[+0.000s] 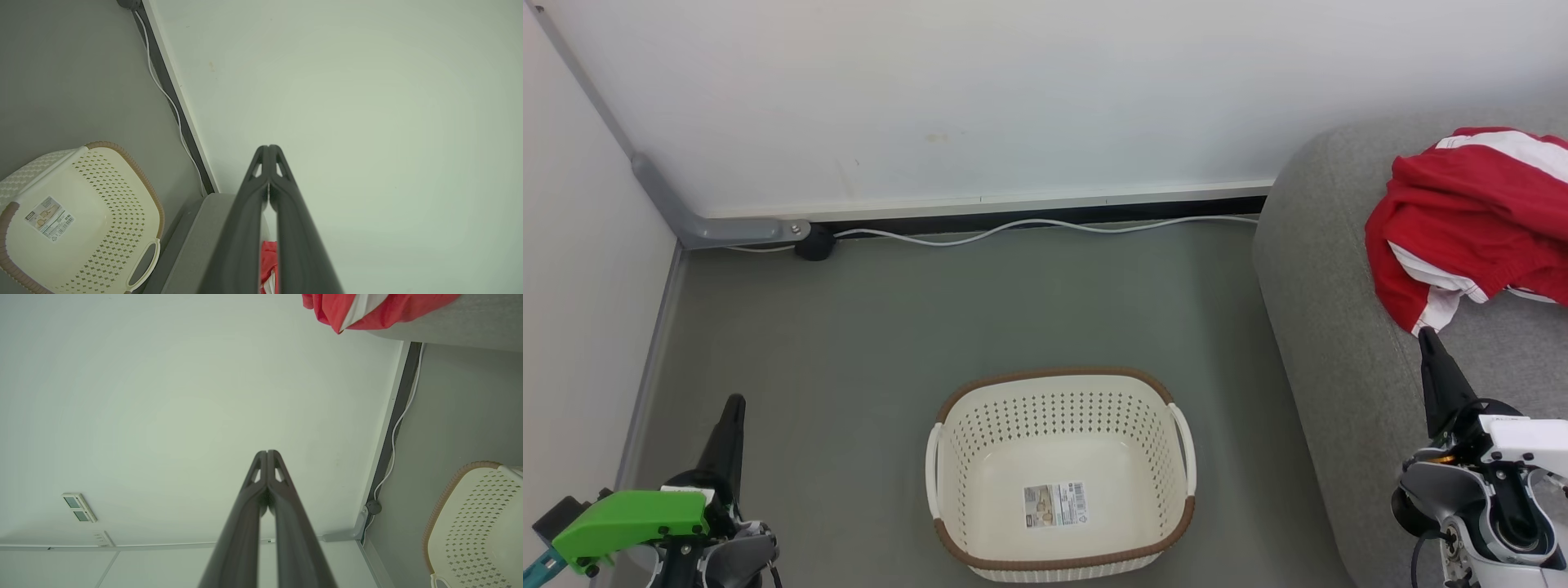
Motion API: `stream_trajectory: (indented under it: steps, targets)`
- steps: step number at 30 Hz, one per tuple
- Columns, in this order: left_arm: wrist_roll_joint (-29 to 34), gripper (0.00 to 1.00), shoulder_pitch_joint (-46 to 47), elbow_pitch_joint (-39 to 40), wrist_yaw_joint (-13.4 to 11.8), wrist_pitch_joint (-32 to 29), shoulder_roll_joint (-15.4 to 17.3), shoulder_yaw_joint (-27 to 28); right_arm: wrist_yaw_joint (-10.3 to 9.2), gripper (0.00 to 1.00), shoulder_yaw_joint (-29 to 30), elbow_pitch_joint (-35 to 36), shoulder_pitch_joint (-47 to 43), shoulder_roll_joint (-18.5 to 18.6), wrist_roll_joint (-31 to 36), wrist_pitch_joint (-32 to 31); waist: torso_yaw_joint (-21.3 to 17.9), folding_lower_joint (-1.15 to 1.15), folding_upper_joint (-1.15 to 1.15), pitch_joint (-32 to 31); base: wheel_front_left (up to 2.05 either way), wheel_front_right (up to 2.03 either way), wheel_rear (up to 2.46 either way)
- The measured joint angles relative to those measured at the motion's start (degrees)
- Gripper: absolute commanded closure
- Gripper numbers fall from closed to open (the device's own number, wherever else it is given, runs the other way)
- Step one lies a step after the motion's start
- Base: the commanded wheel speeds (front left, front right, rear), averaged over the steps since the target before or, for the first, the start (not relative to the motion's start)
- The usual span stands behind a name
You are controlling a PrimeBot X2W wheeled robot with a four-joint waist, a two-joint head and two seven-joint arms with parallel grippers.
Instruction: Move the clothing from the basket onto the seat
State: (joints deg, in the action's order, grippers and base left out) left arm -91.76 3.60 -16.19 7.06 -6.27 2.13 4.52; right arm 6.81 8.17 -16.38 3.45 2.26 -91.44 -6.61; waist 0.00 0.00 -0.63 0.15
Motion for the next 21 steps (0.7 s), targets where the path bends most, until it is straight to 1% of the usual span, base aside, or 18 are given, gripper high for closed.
stream_trajectory:
  steps: [21]
  targets:
    - [0.0,1.0,0.0,0.0,0.0,0.0,0.0,0.0,0.0,1.0,-0.1,0.1,0.0,0.0,-0.2,0.0,0.0,0.0,0.0,0.0,0.0,0.0,0.0]
